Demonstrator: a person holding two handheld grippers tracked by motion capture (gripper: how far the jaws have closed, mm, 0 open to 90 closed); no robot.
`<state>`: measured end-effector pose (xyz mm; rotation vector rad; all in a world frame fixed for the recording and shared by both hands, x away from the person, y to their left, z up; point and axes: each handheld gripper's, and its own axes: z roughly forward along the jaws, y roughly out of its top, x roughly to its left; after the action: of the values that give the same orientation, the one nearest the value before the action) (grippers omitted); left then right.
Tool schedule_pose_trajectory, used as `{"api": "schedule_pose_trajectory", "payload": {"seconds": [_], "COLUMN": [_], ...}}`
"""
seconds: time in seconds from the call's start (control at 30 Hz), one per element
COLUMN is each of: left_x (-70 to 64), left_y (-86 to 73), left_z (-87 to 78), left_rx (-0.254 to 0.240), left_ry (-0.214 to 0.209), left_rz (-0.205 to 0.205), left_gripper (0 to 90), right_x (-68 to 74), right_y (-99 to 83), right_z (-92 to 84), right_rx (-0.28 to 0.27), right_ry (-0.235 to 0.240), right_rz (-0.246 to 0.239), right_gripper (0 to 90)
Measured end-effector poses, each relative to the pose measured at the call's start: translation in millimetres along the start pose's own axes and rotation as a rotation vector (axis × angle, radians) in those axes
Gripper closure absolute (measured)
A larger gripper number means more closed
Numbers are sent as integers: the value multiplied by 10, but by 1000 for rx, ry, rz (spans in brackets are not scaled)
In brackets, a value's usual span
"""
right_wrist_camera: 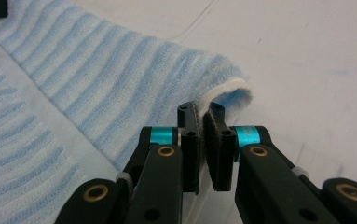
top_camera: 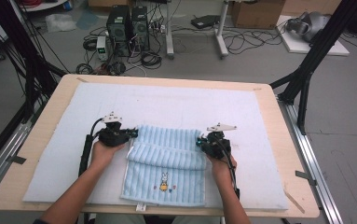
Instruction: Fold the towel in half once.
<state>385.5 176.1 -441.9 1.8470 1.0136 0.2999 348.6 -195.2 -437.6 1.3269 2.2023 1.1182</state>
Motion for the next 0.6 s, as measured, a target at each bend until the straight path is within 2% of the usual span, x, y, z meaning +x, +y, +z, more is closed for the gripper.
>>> {"api": "schedule_pose_trajectory", "payload": {"seconds": [0.13, 0.23, 0.33, 0.37, 0.4, 0.47, 0.5, 0.6], "left_x": [107, 166, 205, 227, 250, 279, 287, 307], "left_y": [126, 189, 196, 194, 205, 217, 234, 279], "left_z": [101, 183, 229, 246, 265, 291, 308, 348], "left_rx": [-28, -28, -72, -68, -44, -45, -36, -27], "left_ry": [-3, 8, 20, 20, 19, 25, 30, 30], "left_rz": [-24, -18, -17, -22, -30, -42, -40, -33], "left_gripper": [862, 862, 862, 862, 862, 863, 863, 862], "right_x": [-86, -153, -210, -225, -238, -251, -254, -264], "right_y": [160, 262, 353, 379, 403, 438, 448, 451], "right_z": [102, 168, 234, 256, 275, 315, 334, 385], "right_rx": [-20, -26, -26, -27, -27, -27, -26, -17], "right_ry": [-26, -40, -52, -57, -60, -65, -73, -86], "right_rz": [-6, -6, 2, 6, 8, 15, 4, 15], "right_gripper": [853, 852, 852, 852, 853, 852, 852, 852]}}
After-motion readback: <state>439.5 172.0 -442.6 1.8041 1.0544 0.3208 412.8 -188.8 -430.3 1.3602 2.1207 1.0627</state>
